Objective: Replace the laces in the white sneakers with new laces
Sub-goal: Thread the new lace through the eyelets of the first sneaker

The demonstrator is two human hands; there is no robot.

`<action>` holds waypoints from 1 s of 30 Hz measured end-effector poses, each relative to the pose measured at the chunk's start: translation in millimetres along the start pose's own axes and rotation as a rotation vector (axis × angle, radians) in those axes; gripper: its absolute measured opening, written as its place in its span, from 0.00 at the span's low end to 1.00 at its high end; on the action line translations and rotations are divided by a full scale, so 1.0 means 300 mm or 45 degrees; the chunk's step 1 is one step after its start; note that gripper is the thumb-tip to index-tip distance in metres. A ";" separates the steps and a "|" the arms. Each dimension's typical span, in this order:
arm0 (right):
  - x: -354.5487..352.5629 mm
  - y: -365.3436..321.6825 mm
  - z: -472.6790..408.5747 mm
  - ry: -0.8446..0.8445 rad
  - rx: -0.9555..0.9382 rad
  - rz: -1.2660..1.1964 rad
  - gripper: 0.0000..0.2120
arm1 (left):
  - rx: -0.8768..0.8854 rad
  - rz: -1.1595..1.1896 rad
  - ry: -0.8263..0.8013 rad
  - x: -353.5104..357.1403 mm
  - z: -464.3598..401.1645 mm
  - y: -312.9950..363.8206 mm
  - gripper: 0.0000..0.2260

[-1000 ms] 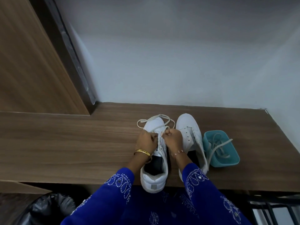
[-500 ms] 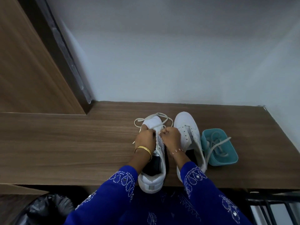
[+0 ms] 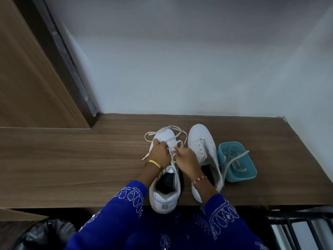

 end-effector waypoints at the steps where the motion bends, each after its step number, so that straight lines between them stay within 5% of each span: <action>1: 0.001 0.002 0.005 0.000 0.009 -0.012 0.17 | -0.010 0.045 -0.002 0.004 -0.005 -0.006 0.10; 5: 0.017 0.055 0.003 -0.021 0.123 0.113 0.14 | -0.105 0.350 0.010 -0.012 -0.019 -0.051 0.09; 7: 0.044 0.091 0.028 -0.056 0.174 0.302 0.20 | -0.207 0.667 -0.007 -0.028 -0.013 -0.090 0.16; 12: 0.070 0.086 0.047 -0.157 0.241 0.336 0.26 | -0.287 1.270 -0.064 -0.051 0.051 -0.100 0.14; 19: 0.032 0.014 0.024 -0.189 0.298 -0.104 0.15 | -0.374 1.478 -0.167 -0.047 0.077 -0.108 0.13; 23: 0.065 -0.003 0.042 -0.168 0.207 0.079 0.20 | -0.421 1.561 -0.212 -0.038 0.079 -0.107 0.14; 27: 0.059 -0.001 0.045 -0.072 0.192 0.142 0.09 | -0.471 1.684 -0.246 -0.046 0.086 -0.111 0.15; 30: 0.043 0.009 0.045 0.006 0.203 0.160 0.14 | -0.484 1.806 -0.227 -0.076 0.083 -0.106 0.15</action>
Point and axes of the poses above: each hand's wrist, its own z-axis away from the middle knuckle, its own x-axis out of the palm, y = z × x, the point moved 6 cm from there along -z, towards the middle knuckle, and after that the axes turned 11 degrees about -z, right-handed, at the moved point
